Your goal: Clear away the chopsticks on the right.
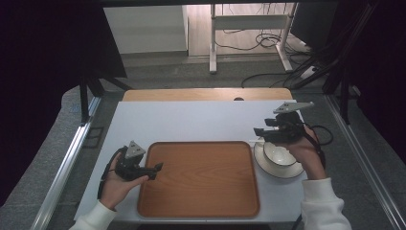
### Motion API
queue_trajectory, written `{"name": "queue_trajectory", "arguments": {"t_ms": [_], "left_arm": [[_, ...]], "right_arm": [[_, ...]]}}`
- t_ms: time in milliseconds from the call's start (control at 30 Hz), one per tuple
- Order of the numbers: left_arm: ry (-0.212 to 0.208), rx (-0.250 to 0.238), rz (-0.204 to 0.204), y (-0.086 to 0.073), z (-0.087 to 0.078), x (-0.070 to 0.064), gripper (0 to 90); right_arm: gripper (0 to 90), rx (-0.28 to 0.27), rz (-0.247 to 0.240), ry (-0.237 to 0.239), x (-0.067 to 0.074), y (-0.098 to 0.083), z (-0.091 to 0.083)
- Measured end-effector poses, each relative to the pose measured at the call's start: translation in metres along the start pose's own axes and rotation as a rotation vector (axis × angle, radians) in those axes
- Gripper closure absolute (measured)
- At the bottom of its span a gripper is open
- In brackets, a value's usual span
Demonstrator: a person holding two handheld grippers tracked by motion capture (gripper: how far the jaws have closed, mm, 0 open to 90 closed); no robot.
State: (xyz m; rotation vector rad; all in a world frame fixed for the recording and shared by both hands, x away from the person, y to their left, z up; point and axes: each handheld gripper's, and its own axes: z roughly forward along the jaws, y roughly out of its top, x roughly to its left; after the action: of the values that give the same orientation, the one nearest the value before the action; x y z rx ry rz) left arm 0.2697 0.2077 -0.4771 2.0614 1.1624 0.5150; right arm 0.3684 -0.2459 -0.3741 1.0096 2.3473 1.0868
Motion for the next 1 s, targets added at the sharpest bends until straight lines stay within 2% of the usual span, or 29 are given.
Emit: {"name": "queue_trajectory", "arguments": {"t_ms": [33, 133, 300, 433, 467, 567, 600, 700, 733, 867, 933, 1000], "left_arm": [[0.002, 0.0, 0.001, 0.0, 0.0, 0.0, 16.2], [0.007, 0.003, 0.001, -0.002, 0.0, 0.001, 16.2], [0.013, 0.002, -0.008, -0.002, -0.001, 0.004, 16.2], [0.017, -0.004, -0.022, -0.003, -0.004, 0.006, 16.2], [0.017, -0.005, -0.023, -0.003, -0.005, 0.007, 16.2], [0.017, -0.015, -0.03, -0.001, -0.007, 0.007, 16.1], [0.016, -0.018, -0.03, -0.001, -0.008, 0.007, 16.1], [0.015, -0.021, -0.033, -0.001, -0.009, 0.007, 16.1], [0.017, -0.022, -0.033, -0.001, -0.01, 0.007, 16.1], [0.019, -0.022, -0.033, -0.001, -0.01, 0.009, 16.1], [0.021, -0.009, -0.028, -0.003, -0.007, 0.01, 16.1], [0.019, 0.009, -0.028, -0.006, -0.003, 0.011, 16.1]], "right_arm": [[43.8, -0.001, 0.011, -0.012, -0.006, -0.001, -0.003], [45.3, 0.001, 0.01, -0.025, -0.01, -0.002, -0.005], [48.9, 0.037, 0.022, -0.068, -0.026, -0.01, -0.011], [51.4, 0.057, 0.044, -0.098, -0.036, -0.016, -0.015], [52.6, 0.063, 0.063, -0.109, -0.043, -0.021, -0.018], [54.3, 0.069, 0.081, -0.123, -0.049, -0.026, -0.022], [56.8, 0.078, 0.096, -0.146, -0.054, -0.031, -0.026], [59.8, 0.083, 0.114, -0.173, -0.06, -0.035, -0.03], [63.7, 0.08, 0.131, -0.186, -0.064, -0.038, -0.034], [70.3, 0.091, 0.142, -0.206, -0.07, -0.043, -0.038], [75.4, 0.131, 0.144, -0.238, -0.078, -0.049, -0.038], [80.8, 0.154, 0.153, -0.245, -0.084, -0.053, -0.038]]}}
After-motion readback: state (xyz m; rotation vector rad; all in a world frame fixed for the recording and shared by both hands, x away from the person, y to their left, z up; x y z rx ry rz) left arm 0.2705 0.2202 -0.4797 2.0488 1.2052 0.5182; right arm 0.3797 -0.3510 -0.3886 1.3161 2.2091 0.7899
